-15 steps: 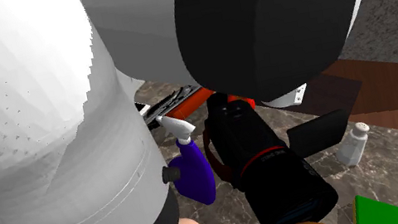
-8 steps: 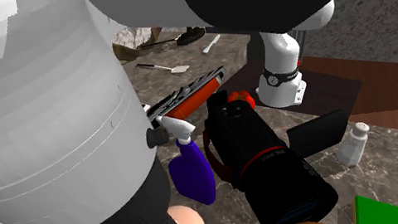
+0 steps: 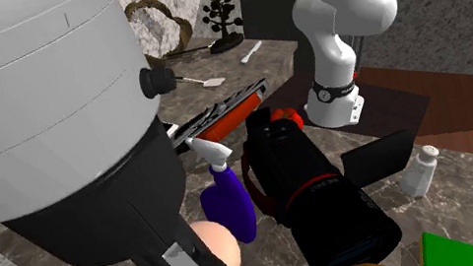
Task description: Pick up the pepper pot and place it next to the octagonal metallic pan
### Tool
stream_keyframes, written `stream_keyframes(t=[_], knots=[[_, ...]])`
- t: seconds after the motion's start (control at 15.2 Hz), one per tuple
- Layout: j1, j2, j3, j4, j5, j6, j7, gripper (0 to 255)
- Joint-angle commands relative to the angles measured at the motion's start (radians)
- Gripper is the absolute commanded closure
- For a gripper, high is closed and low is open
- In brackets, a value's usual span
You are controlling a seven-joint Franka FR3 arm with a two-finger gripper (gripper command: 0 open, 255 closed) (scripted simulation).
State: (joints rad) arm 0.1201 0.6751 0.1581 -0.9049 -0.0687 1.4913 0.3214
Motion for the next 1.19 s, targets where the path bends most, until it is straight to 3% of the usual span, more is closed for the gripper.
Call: stream_keyframes(t=[0.0,0.2,0.33,0.53,1.12], knots=[[0.004,0.019,-0.001,0.059,-0.002,-0.04,-0.001,255],[0.011,0.045,-0.002,0.131,-0.004,-0.086,-0.002,255],[-0.033,-0.079,0.0,-0.062,0.008,-0.017,-0.027,255],[-0.087,-0.209,-0.006,-0.249,0.024,0.039,-0.073,255],[-0.216,-0.479,-0.053,-0.577,0.058,0.098,-0.237,255]])
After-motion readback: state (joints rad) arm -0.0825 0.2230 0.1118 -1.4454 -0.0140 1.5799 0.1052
